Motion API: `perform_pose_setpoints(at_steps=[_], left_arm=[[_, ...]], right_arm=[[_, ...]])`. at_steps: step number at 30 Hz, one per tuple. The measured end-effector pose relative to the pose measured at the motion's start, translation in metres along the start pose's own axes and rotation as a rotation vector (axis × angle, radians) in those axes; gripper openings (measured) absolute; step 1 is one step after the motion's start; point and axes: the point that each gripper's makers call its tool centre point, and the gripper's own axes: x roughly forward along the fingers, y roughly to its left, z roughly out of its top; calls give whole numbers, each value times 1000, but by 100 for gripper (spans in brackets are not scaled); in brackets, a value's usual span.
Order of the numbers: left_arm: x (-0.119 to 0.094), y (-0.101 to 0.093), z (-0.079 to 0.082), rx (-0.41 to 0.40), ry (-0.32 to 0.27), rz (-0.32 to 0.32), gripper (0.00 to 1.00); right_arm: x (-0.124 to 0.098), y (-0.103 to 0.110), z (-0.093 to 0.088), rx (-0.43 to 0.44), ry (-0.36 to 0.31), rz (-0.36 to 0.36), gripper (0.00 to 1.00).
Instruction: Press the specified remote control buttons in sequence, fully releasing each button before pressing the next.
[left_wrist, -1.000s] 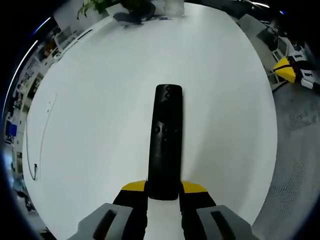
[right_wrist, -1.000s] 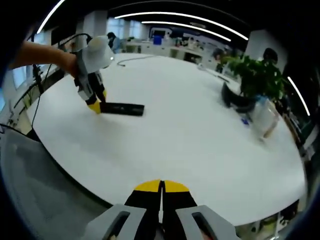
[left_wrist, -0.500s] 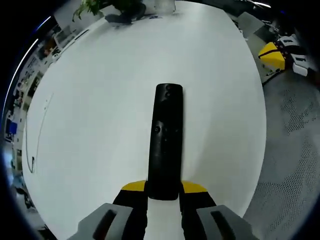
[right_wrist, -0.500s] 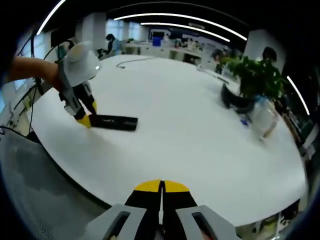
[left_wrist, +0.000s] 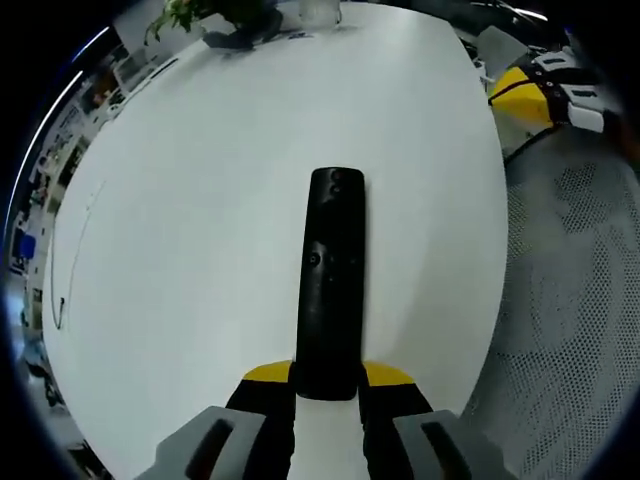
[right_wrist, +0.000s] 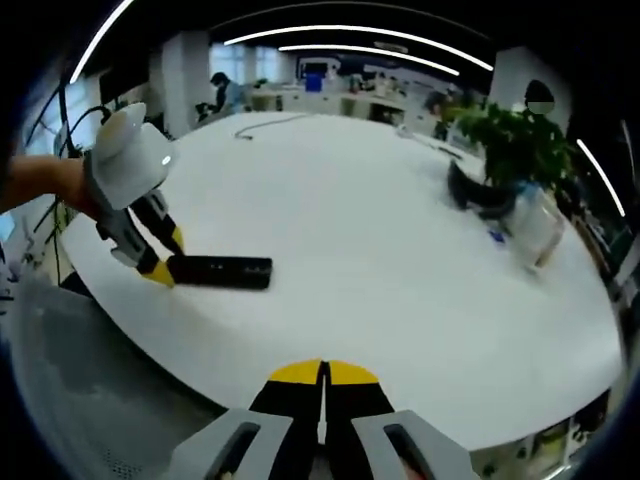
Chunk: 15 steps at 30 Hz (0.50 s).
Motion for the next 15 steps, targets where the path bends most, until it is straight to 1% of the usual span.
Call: perform_pose_setpoints(at_steps=[2,4,8,10,11,12,13,15], left_arm=[[-1,-10,-3,4,-3,1,23],[-1,-17,-4,5,-11,1,23],[-2,-28,-6,-30,-26,4,23],[-2,-36,-8,-43,-33,6,23],[-3,-39,-9,-45,-42,8,23],[-3,-41,-9,-69,-52,11,23],[-3,-45,-9,-98,-64,9,23],[-4,-53,-11,-85,-72,11,23]], right_arm=[[0,0,-1,15,6,4,0],[-2,2,1,17,-2,15,0],[-3,2,5,-17,-29,25,0],[-4,6,9,10,-46,58,0],[-5,9,10,43,-43,80,0],[-5,9,11,52,-36,90,0],[-5,9,12,51,-34,94,0],[-4,12,15,24,-44,102,0]])
